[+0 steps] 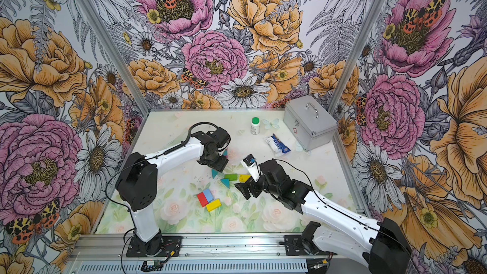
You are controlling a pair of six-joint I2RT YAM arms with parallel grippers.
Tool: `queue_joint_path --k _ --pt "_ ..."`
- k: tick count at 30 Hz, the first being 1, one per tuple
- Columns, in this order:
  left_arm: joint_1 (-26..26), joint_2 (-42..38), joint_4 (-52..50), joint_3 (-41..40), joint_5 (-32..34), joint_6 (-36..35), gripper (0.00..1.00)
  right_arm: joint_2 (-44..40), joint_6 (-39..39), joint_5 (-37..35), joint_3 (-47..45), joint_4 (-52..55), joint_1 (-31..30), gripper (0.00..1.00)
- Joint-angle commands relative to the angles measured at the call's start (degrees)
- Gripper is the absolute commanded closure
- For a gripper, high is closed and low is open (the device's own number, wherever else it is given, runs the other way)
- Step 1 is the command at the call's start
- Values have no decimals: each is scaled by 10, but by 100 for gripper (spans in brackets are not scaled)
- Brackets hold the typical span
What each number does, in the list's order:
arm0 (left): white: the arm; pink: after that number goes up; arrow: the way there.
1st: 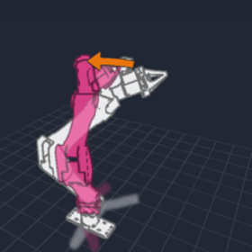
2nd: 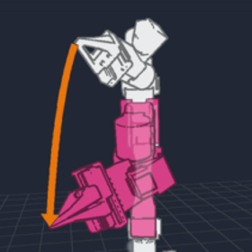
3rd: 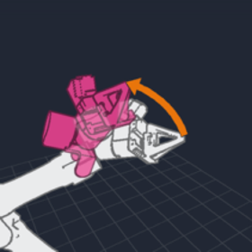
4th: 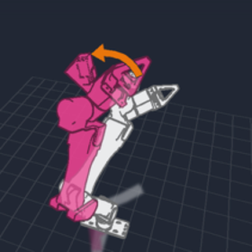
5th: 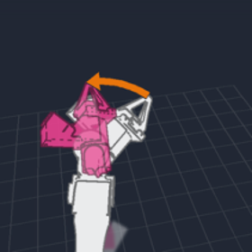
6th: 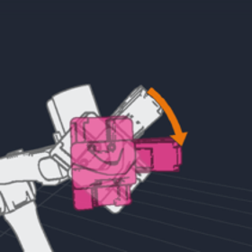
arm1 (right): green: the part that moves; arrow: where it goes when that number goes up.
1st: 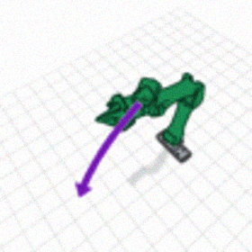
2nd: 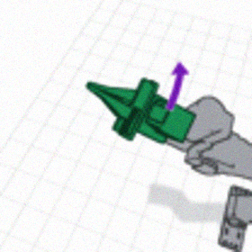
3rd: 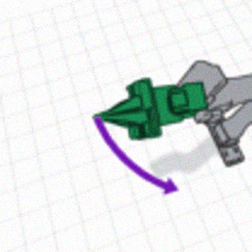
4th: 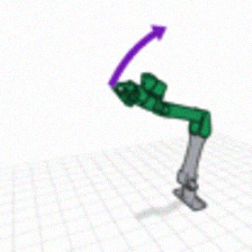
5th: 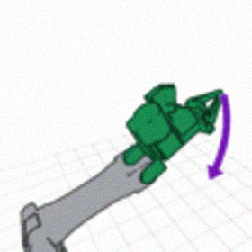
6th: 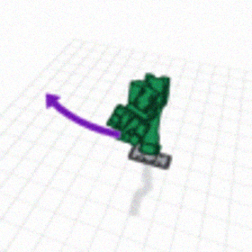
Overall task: Assemble a piece of candy with building blocks
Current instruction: Assemble the building block at the center of the board.
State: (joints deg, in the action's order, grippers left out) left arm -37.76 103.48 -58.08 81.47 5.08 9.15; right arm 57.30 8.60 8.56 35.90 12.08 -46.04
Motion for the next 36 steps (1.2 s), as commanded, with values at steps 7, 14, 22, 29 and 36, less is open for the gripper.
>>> queue_joint_path --k 7,14,22,29,36 --pt "-61 -123 70 -130 -74 192 27 -26 40 -75 16 6 3 0" --pt "-39 -136 181 -189 -141 224 26 -30 72 -86 12 5 3 0" --pt "-11 -108 224 -203 -170 215 26 -21 74 -93 17 6 18 0" --pt "10 -91 249 -221 -183 215 26 9 68 -92 32 5 18 0" --pt "27 -84 248 -232 -179 208 27 18 64 -92 37 5 19 0"
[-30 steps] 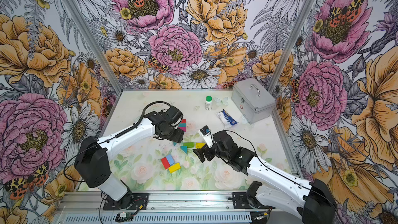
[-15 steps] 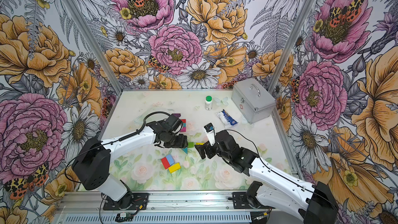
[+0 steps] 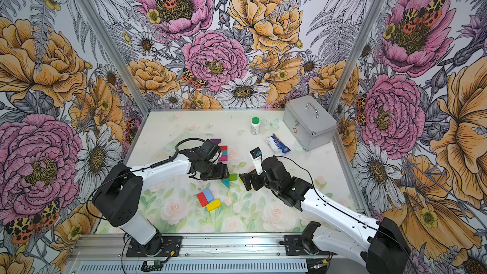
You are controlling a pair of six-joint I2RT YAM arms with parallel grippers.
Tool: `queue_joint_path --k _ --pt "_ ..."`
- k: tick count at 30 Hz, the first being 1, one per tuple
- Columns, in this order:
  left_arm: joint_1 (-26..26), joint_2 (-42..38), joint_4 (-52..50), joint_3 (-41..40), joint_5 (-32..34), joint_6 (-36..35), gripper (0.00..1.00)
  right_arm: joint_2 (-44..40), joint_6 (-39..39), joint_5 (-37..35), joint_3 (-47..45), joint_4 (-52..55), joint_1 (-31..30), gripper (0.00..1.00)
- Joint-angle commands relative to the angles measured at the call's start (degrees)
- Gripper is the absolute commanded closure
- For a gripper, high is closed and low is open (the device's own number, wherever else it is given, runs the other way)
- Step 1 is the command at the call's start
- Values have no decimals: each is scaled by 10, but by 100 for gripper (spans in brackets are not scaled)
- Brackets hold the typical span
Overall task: Assemble a piece of candy with building blocks
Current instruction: Assemble the building block at the center of the board.
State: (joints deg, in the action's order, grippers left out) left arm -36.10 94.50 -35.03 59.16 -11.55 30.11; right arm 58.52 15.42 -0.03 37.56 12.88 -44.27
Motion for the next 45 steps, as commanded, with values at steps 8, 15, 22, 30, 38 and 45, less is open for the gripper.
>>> queue_joint_path --k 8,15,22,30,38,45 --pt "37 4 16 -22 -13 -14 27 15 -7 -4 28 -5 1 0" --pt "44 11 16 -15 -7 -24 27 21 -10 -2 34 -5 1 0" --pt "56 22 10 -1 6 -36 27 22 -9 -2 34 -5 2 0" --pt "66 42 6 22 18 -51 27 21 -9 -4 31 -5 2 0" --pt "28 17 -33 31 104 -33 26 12 -8 -6 24 -8 2 0" --pt "3 30 -68 55 160 -28 12 1 -10 0 13 -13 3 0"
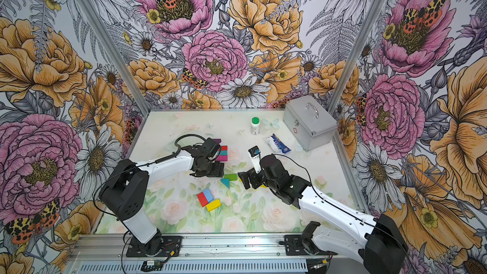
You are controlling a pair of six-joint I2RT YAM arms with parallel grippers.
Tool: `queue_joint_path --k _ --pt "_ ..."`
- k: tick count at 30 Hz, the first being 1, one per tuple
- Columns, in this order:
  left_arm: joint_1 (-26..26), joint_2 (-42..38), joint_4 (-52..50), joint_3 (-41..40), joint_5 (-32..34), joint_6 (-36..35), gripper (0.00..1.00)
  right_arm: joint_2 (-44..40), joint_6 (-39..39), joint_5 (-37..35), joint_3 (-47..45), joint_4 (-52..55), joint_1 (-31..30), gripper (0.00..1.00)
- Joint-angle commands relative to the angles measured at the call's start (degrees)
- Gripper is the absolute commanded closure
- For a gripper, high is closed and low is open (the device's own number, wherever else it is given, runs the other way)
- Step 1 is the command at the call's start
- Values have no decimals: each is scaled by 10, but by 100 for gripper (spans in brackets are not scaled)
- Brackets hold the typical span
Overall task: Assemble a piece of candy with building blocks
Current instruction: Assemble the building block at the center of the board.
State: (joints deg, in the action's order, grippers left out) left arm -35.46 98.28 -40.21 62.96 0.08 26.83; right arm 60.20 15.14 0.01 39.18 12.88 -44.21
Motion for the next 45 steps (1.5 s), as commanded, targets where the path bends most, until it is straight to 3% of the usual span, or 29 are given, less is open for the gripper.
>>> queue_joint_path --k 1,18,45 --pt "-7 -4 -17 22 47 6 10 -18 -8 -1 -5 -13 3 0" --pt "-7 87 -31 81 106 40 14 -7 -18 9 -8 -20 13 0" --pt "-10 109 -30 96 115 55 44 -7 -19 22 -14 -28 23 0"
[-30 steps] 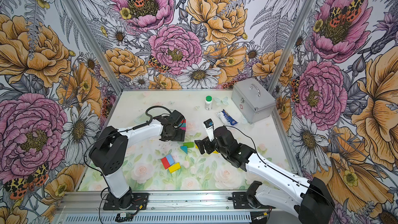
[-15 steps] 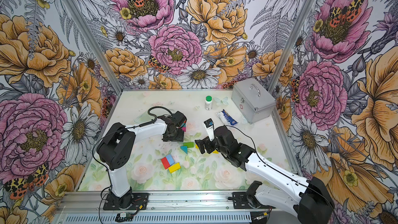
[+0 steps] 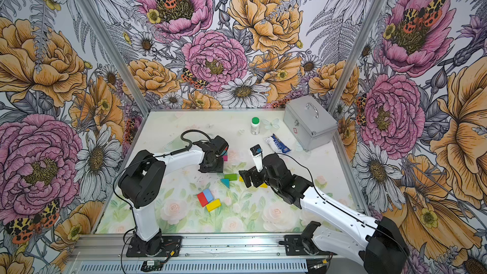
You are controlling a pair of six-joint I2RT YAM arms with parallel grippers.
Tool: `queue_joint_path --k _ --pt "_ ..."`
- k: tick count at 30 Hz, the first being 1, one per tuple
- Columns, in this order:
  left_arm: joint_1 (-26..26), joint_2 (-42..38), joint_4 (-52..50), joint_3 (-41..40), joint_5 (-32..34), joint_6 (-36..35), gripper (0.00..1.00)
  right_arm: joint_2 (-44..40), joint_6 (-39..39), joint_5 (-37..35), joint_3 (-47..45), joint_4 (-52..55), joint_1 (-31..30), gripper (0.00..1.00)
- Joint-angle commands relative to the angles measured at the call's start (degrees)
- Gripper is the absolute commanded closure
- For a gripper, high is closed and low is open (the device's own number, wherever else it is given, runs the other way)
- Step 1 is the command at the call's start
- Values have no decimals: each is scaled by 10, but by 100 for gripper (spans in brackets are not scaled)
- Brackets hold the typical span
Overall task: Assemble a piece of candy with building blocks
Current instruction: Assemble the building block at the center of the board.
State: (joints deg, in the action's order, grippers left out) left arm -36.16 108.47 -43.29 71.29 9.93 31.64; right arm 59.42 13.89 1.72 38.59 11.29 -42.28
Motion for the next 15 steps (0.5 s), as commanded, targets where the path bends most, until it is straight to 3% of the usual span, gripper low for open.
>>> queue_joint_path --k 1,15 --pt "-3 6 0 14 17 6 44 2 -6 5 -8 -12 4 0" --pt "14 20 0 34 -4 -23 45 2 -6 6 -6 -14 7 0"
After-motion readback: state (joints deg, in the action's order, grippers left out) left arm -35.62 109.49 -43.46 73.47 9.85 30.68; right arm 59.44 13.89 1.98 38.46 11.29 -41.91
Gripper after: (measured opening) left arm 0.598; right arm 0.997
